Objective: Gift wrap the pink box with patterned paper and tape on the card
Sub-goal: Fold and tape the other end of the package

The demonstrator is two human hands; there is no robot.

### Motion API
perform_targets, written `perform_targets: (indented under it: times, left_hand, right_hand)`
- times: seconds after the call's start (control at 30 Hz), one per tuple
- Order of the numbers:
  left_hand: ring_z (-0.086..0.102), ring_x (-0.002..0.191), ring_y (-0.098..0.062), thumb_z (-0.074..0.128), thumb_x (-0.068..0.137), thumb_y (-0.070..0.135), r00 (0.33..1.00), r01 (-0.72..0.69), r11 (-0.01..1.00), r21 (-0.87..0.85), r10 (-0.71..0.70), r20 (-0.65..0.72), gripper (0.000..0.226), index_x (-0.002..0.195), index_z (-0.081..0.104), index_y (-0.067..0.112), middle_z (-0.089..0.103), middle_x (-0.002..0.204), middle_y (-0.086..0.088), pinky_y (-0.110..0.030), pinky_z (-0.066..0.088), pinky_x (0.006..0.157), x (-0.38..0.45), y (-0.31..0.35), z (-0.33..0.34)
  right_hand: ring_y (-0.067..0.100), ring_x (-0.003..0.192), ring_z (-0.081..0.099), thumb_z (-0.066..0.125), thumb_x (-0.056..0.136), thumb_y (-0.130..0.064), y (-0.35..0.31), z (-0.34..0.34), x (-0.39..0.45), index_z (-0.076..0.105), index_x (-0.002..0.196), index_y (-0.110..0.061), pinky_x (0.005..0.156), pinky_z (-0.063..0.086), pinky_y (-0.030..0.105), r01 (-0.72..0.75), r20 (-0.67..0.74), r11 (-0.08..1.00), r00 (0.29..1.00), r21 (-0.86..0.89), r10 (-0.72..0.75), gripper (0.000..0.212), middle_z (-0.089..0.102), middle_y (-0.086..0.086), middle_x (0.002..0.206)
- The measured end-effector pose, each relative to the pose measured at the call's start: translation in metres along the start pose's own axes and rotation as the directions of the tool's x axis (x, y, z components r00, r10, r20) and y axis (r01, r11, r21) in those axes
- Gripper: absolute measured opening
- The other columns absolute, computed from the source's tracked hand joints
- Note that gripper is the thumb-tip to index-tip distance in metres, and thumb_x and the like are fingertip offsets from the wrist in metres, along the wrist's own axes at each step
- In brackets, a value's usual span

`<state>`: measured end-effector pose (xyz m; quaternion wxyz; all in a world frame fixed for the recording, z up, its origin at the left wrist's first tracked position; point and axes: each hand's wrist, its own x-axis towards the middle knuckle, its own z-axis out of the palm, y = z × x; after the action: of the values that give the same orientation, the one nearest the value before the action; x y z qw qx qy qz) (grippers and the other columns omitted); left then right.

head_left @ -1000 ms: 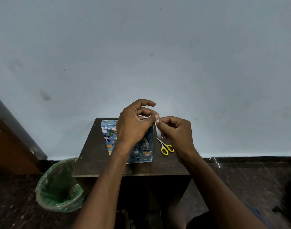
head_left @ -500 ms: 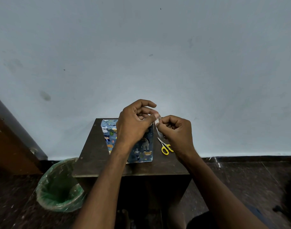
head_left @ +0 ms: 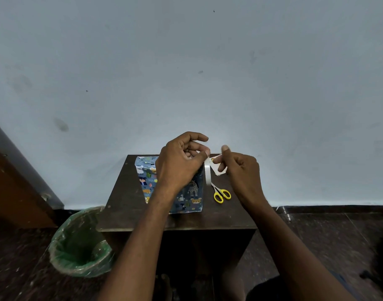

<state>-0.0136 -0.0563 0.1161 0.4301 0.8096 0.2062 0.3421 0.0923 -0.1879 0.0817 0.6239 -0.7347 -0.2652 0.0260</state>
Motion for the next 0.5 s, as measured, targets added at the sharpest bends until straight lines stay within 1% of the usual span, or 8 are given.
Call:
perform_targets:
  times: [0.03,0.1,0.13,0.2,0.3,0.33,0.4,0.5]
  left_hand:
    - [0.066,0.075,0.002,0.081,0.091,0.032,1.0,-0.004,1.0,-0.001,0.004,0.007,0.023,0.109,0.073,0.043,0.078,0.092,0.025,-0.04,0.061,0.08,0.0,0.0,0.0]
    - [0.068,0.079,0.002,0.082,0.091,0.03,1.0,-0.013,1.0,-0.003,0.013,0.028,0.024,0.109,0.073,0.043,0.078,0.093,0.025,-0.04,0.061,0.081,-0.001,-0.001,-0.001]
    - [0.069,0.081,0.001,0.082,0.091,0.03,0.999,-0.018,1.0,-0.002,0.018,0.039,0.025,0.11,0.073,0.043,0.078,0.095,0.025,-0.041,0.061,0.082,-0.001,-0.001,-0.002]
    - [0.071,0.086,-0.001,0.082,0.091,0.029,0.998,-0.032,0.999,0.003,0.031,0.054,0.026,0.111,0.072,0.043,0.078,0.097,0.024,-0.042,0.061,0.084,0.0,-0.002,-0.002]
    - [0.072,0.091,-0.003,0.081,0.092,0.03,0.998,-0.041,0.999,0.014,0.04,0.056,0.025,0.111,0.072,0.043,0.078,0.098,0.024,-0.042,0.061,0.086,-0.001,-0.002,-0.001]
    - [0.072,0.092,-0.002,0.08,0.092,0.03,0.998,-0.038,0.999,0.014,0.037,0.054,0.025,0.111,0.072,0.043,0.078,0.097,0.025,-0.042,0.061,0.086,-0.001,-0.002,-0.001]
    - [0.072,0.093,0.0,0.079,0.093,0.03,0.998,-0.037,0.999,0.022,0.036,0.047,0.024,0.111,0.072,0.044,0.078,0.097,0.025,-0.042,0.061,0.086,-0.001,-0.002,-0.001]
    - [0.071,0.093,0.001,0.078,0.093,0.029,0.998,-0.044,0.998,0.034,0.042,0.039,0.023,0.11,0.072,0.044,0.078,0.097,0.027,-0.04,0.061,0.086,-0.002,-0.002,-0.001]
  right_hand:
    - [0.009,0.072,0.069,0.055,0.106,-0.041,0.007,-0.003,0.004,0.077,0.068,-0.022,0.066,0.049,0.031,-0.037,-0.023,0.998,0.999,-0.055,0.036,0.047,0.074,-0.002,0.069]
    - [0.013,0.072,0.068,0.064,0.097,-0.03,0.024,-0.008,0.014,0.077,0.07,-0.022,0.065,0.049,0.033,-0.094,0.009,0.969,0.995,-0.229,0.099,0.031,0.073,-0.002,0.07]
    - [0.017,0.076,0.068,0.068,0.09,-0.025,0.032,-0.009,0.018,0.076,0.069,-0.022,0.066,0.048,0.031,-0.102,0.047,0.927,0.991,-0.36,0.128,0.023,0.073,-0.002,0.073]
    - [0.022,0.083,0.069,0.071,0.084,-0.021,0.048,-0.007,0.021,0.074,0.069,-0.021,0.066,0.047,0.029,-0.094,0.112,0.806,0.974,-0.584,0.194,0.015,0.073,-0.002,0.081]
    - [0.029,0.09,0.069,0.068,0.079,-0.018,0.059,0.001,0.018,0.072,0.08,-0.016,0.069,0.052,0.031,-0.075,0.155,0.667,0.948,-0.741,0.278,0.004,0.072,0.005,0.093]
    - [0.031,0.093,0.069,0.068,0.077,-0.017,0.061,0.004,0.016,0.07,0.086,-0.015,0.069,0.051,0.032,-0.055,0.166,0.625,0.942,-0.779,0.29,0.009,0.071,0.007,0.098]
    - [0.031,0.098,0.068,0.072,0.077,-0.019,0.065,0.009,0.014,0.068,0.102,-0.012,0.07,0.047,0.031,-0.003,0.195,0.561,0.936,-0.828,0.293,0.026,0.069,0.008,0.106]
    - [0.028,0.097,0.07,0.077,0.079,-0.025,0.07,0.016,0.011,0.069,0.109,-0.013,0.072,0.049,0.03,0.047,0.215,0.524,0.94,-0.85,0.264,0.033,0.071,0.008,0.109]
